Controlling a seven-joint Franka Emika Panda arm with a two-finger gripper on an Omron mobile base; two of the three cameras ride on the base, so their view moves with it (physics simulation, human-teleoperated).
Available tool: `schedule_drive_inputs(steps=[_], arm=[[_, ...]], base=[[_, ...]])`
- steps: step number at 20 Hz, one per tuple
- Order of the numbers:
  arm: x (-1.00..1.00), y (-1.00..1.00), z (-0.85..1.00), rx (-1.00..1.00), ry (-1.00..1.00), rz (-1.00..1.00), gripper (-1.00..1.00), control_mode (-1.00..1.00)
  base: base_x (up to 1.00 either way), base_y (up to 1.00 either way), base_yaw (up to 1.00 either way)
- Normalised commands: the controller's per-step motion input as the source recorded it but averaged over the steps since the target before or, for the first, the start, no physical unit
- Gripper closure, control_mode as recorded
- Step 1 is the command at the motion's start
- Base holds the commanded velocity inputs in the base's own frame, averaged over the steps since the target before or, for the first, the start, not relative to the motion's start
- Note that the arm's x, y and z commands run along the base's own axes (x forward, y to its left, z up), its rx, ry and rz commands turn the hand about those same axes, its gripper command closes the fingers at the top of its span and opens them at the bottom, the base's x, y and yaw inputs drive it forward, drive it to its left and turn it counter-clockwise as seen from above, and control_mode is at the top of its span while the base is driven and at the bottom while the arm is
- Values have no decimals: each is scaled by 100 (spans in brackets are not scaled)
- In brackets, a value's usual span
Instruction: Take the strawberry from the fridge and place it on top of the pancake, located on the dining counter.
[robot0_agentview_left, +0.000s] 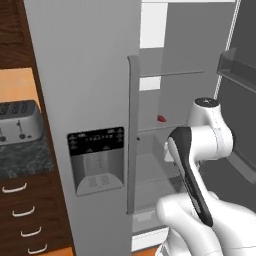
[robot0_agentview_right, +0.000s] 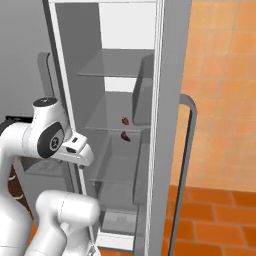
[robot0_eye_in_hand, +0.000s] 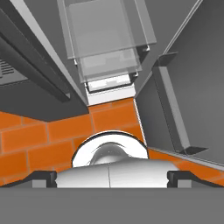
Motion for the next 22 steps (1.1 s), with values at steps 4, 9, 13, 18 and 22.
schedule_drive_inputs(steps=[4,9,13,18,22], arm=[[0,0,0,0,0,0,-100,100],[0,0,0,0,0,0,-100,100],[0,0,0,0,0,0,-100,100],[0,0,0,0,0,0,-100,100],[0,0,0,0,0,0,-100,100]], base=[[32,0,-19],[15,0,-20],[50,-12,-4],[54,-19,0],[27,-28,0]])
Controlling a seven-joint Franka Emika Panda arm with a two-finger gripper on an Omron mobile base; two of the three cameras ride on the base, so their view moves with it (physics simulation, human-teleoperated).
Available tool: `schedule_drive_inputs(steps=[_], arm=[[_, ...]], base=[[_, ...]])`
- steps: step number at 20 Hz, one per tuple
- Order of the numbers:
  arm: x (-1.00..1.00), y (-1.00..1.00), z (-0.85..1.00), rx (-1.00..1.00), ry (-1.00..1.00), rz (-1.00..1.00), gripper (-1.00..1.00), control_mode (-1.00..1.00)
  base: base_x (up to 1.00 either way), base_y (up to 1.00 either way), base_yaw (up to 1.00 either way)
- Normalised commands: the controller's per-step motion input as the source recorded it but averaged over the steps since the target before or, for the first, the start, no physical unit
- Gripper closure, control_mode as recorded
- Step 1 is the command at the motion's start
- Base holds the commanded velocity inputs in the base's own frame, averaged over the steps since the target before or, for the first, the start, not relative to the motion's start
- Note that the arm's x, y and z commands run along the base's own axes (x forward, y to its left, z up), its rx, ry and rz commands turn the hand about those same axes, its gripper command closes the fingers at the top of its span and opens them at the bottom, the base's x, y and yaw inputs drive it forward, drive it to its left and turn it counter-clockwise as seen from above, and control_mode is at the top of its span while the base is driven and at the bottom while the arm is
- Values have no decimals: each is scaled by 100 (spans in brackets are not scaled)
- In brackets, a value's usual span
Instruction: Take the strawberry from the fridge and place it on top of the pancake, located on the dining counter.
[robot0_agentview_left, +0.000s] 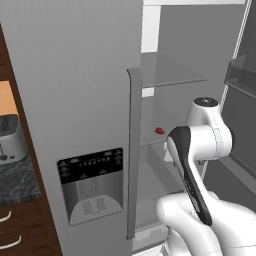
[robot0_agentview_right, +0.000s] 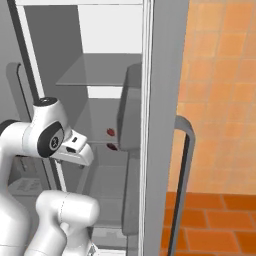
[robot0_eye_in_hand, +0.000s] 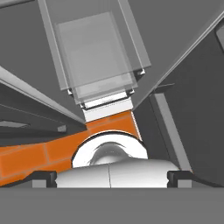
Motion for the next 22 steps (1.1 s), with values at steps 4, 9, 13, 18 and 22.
schedule_drive_inputs(steps=[4,9,13,18,22], arm=[[0,0,0,0,0,0,-100,100],[0,0,0,0,0,0,-100,100],[0,0,0,0,0,0,-100,100],[0,0,0,0,0,0,-100,100],[13,0,0,0,-6,3,-100,-100]], base=[[21,-33,3],[30,-24,2],[10,-4,0],[0,0,0],[3,0,0]])
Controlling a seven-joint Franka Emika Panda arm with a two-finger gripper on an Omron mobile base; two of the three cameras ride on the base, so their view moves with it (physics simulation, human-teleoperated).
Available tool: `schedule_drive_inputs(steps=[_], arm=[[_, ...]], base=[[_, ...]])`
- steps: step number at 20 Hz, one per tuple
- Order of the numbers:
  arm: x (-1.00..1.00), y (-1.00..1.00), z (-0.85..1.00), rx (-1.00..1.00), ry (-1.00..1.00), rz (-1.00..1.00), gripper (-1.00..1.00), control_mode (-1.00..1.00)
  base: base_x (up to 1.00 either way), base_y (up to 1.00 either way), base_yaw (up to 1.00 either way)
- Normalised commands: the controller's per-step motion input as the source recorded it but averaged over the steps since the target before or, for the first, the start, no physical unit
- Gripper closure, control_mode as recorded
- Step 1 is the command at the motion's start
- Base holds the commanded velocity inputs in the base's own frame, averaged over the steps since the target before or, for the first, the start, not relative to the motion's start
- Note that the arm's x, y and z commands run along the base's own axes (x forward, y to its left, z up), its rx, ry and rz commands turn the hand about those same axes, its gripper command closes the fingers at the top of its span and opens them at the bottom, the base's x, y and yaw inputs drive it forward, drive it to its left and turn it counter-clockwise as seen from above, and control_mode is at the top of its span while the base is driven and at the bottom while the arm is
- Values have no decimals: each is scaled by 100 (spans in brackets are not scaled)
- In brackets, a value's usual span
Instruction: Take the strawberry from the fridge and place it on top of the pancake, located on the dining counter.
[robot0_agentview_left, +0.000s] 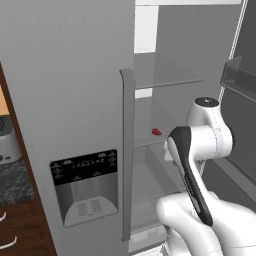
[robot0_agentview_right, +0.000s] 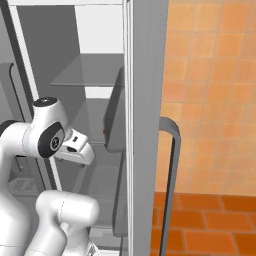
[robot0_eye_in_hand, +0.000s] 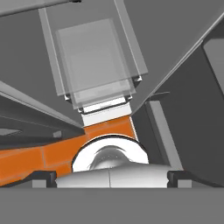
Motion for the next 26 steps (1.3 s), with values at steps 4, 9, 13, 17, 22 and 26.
schedule_drive_inputs(steps=[4,9,13,17,22,26], arm=[[49,0,0,0,-17,15,-100,-100],[69,-11,0,-2,-24,16,-100,-100],[63,-10,0,-1,-4,8,-100,-100],[80,-8,0,0,7,5,-100,-100],[72,-2,8,0,0,2,-100,-100],[58,-10,3,0,0,7,-100,-100]], base=[[0,0,0],[0,0,0],[0,0,0],[0,0,0],[0,0,0],[0,0,0]])
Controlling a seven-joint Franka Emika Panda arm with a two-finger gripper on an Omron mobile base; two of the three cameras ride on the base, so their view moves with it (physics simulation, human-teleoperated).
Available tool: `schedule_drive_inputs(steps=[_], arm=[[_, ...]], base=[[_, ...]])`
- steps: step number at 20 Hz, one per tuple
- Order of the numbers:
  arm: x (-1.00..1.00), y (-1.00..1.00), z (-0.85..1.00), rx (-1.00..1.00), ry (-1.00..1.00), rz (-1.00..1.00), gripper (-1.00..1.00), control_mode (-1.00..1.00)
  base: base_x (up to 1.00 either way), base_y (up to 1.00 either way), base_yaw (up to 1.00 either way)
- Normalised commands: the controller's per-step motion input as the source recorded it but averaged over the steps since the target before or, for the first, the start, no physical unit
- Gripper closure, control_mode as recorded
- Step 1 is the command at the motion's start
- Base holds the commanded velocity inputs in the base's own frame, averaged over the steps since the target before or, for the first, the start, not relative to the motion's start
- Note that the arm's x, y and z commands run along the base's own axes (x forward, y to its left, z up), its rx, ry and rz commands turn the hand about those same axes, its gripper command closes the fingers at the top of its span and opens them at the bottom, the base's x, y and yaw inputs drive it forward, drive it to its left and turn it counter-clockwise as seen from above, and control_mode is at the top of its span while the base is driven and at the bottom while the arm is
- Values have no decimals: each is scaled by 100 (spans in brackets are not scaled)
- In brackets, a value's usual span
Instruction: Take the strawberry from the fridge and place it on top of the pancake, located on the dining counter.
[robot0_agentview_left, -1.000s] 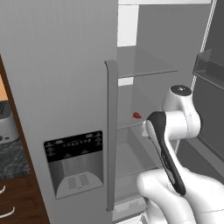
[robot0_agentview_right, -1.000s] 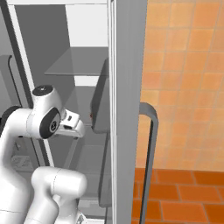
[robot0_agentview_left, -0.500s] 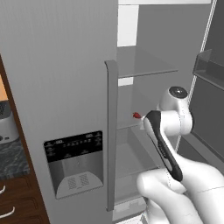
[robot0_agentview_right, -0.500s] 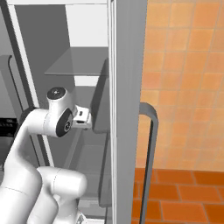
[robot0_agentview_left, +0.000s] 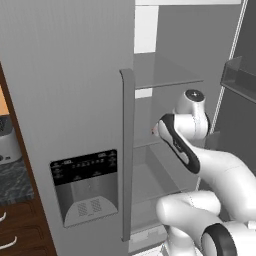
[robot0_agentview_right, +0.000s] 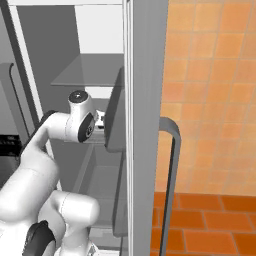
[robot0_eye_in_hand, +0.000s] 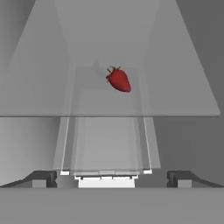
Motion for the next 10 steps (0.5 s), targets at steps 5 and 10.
schedule_drive_inputs(steps=[5,10], arm=[[49,-6,-19,-1,0,7,-100,-100],[39,0,-4,-1,1,10,-100,-100]], base=[[0,0,0],[0,0,0]])
